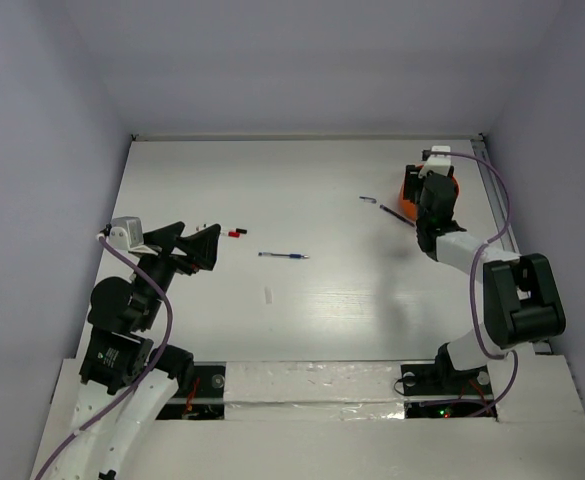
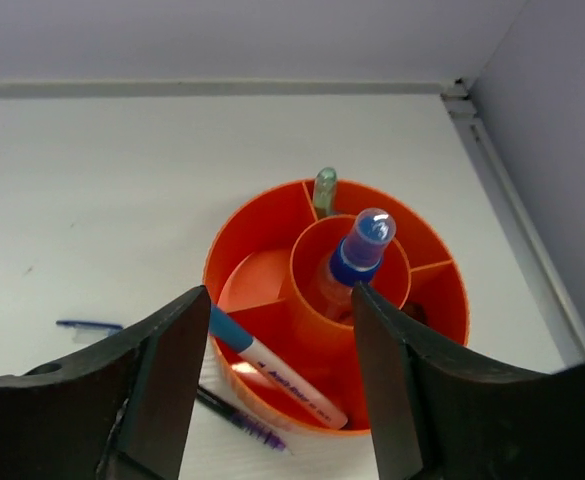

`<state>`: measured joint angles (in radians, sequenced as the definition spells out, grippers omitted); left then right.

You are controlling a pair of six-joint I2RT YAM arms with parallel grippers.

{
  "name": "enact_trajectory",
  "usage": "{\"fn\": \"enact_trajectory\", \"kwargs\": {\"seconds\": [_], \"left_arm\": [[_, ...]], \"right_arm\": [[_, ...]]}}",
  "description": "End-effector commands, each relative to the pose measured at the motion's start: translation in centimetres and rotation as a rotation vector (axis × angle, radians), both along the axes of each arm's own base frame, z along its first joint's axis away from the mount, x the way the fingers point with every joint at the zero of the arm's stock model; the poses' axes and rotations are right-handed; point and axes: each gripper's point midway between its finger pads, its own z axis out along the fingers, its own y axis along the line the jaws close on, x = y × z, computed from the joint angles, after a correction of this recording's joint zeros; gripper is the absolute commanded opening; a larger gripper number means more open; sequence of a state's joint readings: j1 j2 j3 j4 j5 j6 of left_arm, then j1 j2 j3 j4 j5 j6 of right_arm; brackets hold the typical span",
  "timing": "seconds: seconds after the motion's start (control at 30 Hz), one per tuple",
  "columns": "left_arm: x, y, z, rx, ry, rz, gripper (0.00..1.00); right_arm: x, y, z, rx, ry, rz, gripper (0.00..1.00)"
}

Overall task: Sort the stationery into containers
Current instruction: Place the pen in the storage box, then pick up the pen from the center of the board.

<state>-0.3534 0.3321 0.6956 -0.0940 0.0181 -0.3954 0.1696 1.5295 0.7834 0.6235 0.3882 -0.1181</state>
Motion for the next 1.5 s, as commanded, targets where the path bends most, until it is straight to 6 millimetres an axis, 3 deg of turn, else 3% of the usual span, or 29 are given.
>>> {"fn": "enact_trajectory", "kwargs": {"seconds": [0.0,0.1,0.17,0.2,0.27,0.3,0.33,0.4,0.43,0.47,0.5,0.53,0.6,0.63,0.67,0.7,0.73,0.77,0.83,0.87,0.9,0.93,0.97,1.0,1.03,1.07,1.1,1.2,1.47], "left_arm": [[-0.1,-0.2,1.1,-0.021,-0.047,-0.014,0.99],[-0.1,-0.2,1.1,-0.021,-0.047,-0.013,0.99],[-0.1,-0.2,1.1,-0.022,-0.045,-0.013,0.99],[-0.1,-0.2,1.0,-0.021,-0.044,-0.011,0.99],[0.0,-0.2,1.1,-0.021,-0.044,-0.010,0.99],[0.0,-0.1,1.0,-0.021,-0.041,-0.005,0.99],[0.1,-0.1,1.0,-0.018,-0.038,-0.002,0.99],[0.3,-0.1,0.8,-0.016,-0.029,0.003,0.99],[0.4,-0.1,0.6,-0.015,-0.021,0.003,0.99],[0.5,-0.2,0.5,-0.013,-0.017,0.003,0.99],[0.8,0.3,0.4,-0.017,-0.009,0.035,0.99],[1.2,0.6,0.2,-0.016,0.001,0.052,0.99],[1.5,0.7,-0.2,-0.014,0.019,0.066,0.99],[1.9,0.8,-0.5,-0.014,0.033,0.077,0.99],[2.1,1.1,-0.6,-0.013,0.040,0.090,0.99],[2.3,1.1,-0.8,-0.015,0.047,0.097,0.99],[2.5,1.4,-1.0,-0.013,0.058,0.111,0.99],[2.7,1.6,-1.1,-0.016,0.063,0.124,0.99],[3.1,1.8,-1.3,-0.016,0.073,0.136,0.99],[3.2,1.8,-1.6,-0.015,0.080,0.136,0.99],[3.3,2.0,-1.6,-0.014,0.083,0.145,0.99],[3.5,1.9,-1.8,-0.012,0.089,0.144,0.99],[3.6,2.2,-1.8,-0.011,0.091,0.155,0.99],[3.7,2.1,-1.9,-0.010,0.094,0.152,0.99],[3.7,2.1,-2.0,-0.009,0.096,0.152,0.99],[3.9,2.3,-2.0,-0.009,0.098,0.161,0.99],[4.0,2.5,-2.1,-0.008,0.100,0.167,0.99],[4.1,2.5,-2.1,-0.008,0.100,0.167,0.99],[4.2,2.6,-2.3,-0.003,0.103,0.168,0.99]], "right_arm": [[-0.4,0.7,1.5,0.071,-0.026,0.030,0.65],[-0.6,3.2,3.1,0.134,-0.024,0.144,0.65],[-1.0,7.3,3.0,0.194,0.037,0.287,0.63],[-0.6,8.9,4.5,0.207,0.030,0.349,0.56],[-1.3,14.4,4.2,0.241,0.101,0.537,0.41],[-1.8,16.3,3.7,0.252,0.149,0.585,0.26],[-2.7,20.2,3.4,0.260,0.204,0.704,0.22],[-3.5,24.2,3.2,0.263,0.251,0.808,0.15],[-3.8,26.5,4.6,0.271,0.242,0.883,0.14],[-4.9,29.4,4.4,0.270,0.266,0.949,0.13],[-5.2,31.2,2.1,0.272,0.337,0.974,0.13],[-4.9,33.1,3.3,0.271,0.318,1.009,0.13],[-6.2,37.0,2.7,0.254,0.352,1.073,0.14],[-6.0,38.5,0.4,0.247,0.401,1.082,0.15],[-5.5,40.3,2.0,0.251,0.369,1.110,0.16],[-6.3,42.1,1.5,0.242,0.394,1.134,0.20],[-6.1,43.4,-1.2,0.224,0.443,1.133,0.22],[-5.3,44.8,0.5,0.214,0.412,1.136,0.25],[-5.4,47.3,-0.3,0.190,0.428,1.152,0.39],[-5.1,47.9,-4.2,0.162,0.510,1.124,0.43],[-3.9,49.1,-2.2,0.173,0.457,1.127,0.51],[-4.1,50.2,-2.8,0.167,0.465,1.136,0.54],[-4.1,51.1,-5.7,0.153,0.507,1.134,0.55],[-4.0,51.1,-6.8,0.143,0.539,1.122,0.55],[-3.7,52.4,-5.2,0.147,0.497,1.139,0.55],[-3.9,53.0,-5.8,0.135,0.499,1.136,0.55],[-3.5,53.1,-7.8,0.119,0.522,1.123,0.54],[-3.7,54.5,-8.6,0.111,0.497,1.119,0.52],[-3.9,54.8,-11.5,0.112,0.524,1.096,0.48]]}}
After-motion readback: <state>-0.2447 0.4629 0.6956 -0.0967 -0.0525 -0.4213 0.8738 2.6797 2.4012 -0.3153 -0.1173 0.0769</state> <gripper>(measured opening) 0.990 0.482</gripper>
